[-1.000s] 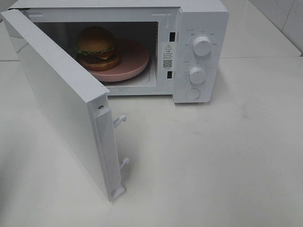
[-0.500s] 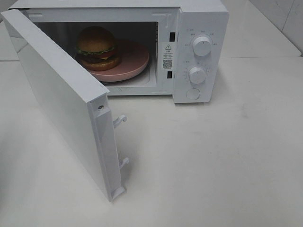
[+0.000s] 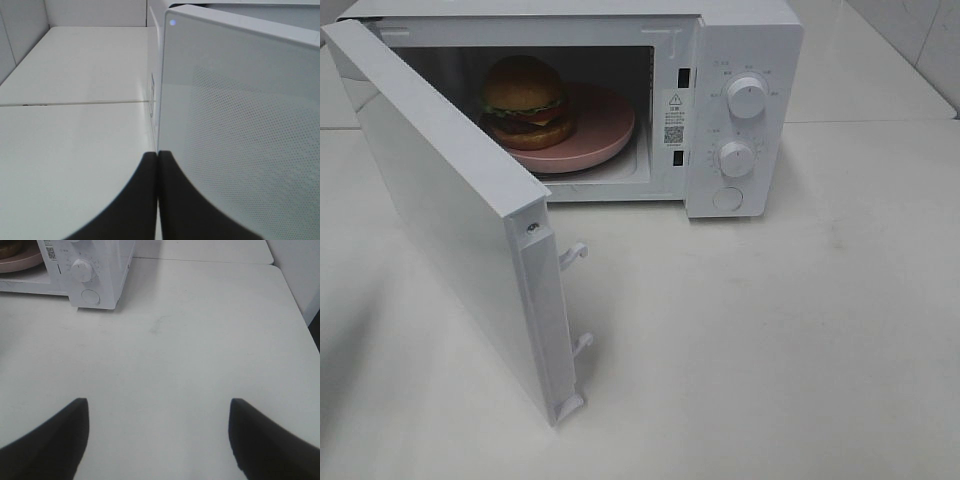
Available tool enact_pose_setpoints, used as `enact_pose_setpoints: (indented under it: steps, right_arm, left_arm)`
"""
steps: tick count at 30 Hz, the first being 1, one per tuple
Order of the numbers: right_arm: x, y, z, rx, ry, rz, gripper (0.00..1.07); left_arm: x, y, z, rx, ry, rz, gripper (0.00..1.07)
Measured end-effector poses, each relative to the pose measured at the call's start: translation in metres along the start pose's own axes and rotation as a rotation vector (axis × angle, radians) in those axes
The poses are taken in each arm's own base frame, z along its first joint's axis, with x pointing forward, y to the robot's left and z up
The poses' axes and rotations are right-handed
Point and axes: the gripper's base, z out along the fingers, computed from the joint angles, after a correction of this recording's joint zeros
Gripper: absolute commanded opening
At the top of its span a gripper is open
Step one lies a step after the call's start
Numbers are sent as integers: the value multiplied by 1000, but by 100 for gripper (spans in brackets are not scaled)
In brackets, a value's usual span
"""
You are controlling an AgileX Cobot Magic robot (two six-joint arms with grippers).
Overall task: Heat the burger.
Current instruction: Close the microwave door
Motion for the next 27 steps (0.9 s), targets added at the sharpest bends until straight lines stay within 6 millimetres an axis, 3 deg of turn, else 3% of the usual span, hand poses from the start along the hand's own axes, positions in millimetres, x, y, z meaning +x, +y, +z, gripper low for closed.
enact_pose_setpoints:
  steps: [9, 16, 27]
  right_arm:
    - [0, 0, 0, 0, 0, 0, 75]
    - [0, 0, 0, 0, 0, 0, 75]
    - [0, 0, 0, 0, 0, 0, 75]
  left_arm:
    - [9, -7, 20, 100, -13, -37, 0]
    - [16, -39, 44, 245, 35, 13, 0]
    - [20, -67, 70, 264, 50, -27, 0]
